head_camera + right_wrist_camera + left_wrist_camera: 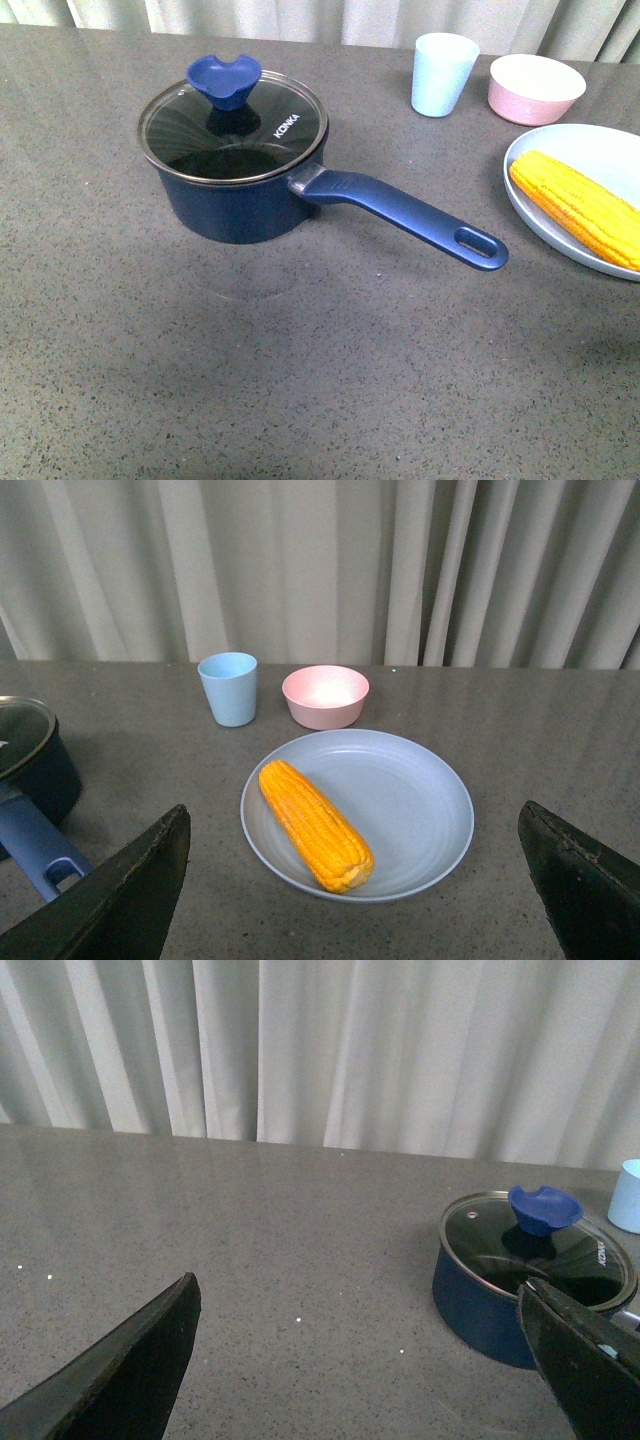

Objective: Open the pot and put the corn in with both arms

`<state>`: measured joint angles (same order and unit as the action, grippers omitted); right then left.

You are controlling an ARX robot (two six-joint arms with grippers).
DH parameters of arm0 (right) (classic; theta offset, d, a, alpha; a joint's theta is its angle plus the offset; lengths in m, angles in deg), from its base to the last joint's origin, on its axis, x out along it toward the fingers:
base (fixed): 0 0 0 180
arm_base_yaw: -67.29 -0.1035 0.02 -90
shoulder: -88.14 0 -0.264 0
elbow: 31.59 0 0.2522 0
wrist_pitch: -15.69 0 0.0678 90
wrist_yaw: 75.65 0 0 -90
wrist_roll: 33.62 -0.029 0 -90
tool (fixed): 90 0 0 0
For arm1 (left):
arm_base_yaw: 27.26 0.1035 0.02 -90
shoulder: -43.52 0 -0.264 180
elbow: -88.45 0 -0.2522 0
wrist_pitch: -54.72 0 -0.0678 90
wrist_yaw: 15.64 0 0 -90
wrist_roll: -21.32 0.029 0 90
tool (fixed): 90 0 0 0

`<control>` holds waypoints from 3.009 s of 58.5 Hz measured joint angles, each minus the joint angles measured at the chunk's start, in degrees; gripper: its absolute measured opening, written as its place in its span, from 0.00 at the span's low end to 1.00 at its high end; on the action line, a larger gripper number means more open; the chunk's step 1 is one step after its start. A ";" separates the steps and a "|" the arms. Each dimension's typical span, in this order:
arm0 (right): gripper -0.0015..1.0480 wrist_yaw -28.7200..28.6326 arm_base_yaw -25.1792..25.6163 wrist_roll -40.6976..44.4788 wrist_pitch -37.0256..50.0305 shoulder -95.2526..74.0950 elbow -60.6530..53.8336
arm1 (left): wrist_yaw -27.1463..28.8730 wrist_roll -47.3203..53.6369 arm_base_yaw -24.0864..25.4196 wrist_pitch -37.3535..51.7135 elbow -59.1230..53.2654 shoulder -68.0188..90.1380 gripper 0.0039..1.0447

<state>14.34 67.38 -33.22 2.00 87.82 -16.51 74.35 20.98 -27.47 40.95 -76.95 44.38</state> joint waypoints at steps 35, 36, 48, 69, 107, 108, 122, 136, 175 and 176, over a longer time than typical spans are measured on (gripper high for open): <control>0.91 0.00 0.00 0.00 0.00 0.00 0.00 | 0.00 0.00 0.02 0.00 0.00 0.00 0.92; 0.91 0.00 0.00 0.00 0.00 0.00 0.00 | 0.00 0.00 0.00 0.00 0.00 0.00 0.92; 0.91 0.02 0.00 0.02 0.00 0.00 0.00 | -5.53 -2.14 1.33 -8.13 3.04 3.91 0.92; 0.91 0.00 0.00 0.02 0.00 0.00 0.00 | -6.91 -6.43 -4.31 10.75 14.08 44.78 0.92; 0.91 0.00 0.00 0.00 0.00 0.00 0.00 | -9.66 -4.31 -11.61 36.54 32.89 91.47 0.92; 0.91 0.00 0.00 0.00 0.00 0.00 0.00 | -9.70 -4.28 -11.65 36.65 33.07 91.76 0.92; 0.91 0.00 0.00 0.00 0.00 0.00 0.00 | -10.62 -3.21 -13.05 39.01 36.48 97.48 0.92; 0.91 0.00 0.00 0.02 0.00 0.00 0.00 | -10.67 -0.85 -14.73 40.52 40.19 103.16 0.92; 0.91 0.00 0.00 0.00 0.00 0.00 0.00 | -10.27 0.96 -17.38 40.37 47.69 110.27 0.92; 0.91 0.00 0.00 0.00 0.00 0.00 0.00 | -10.27 0.96 -17.46 40.26 48.02 110.51 0.92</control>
<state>14.34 67.38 -33.22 2.00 87.82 -16.51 64.07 21.94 -44.93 81.21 -28.93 154.89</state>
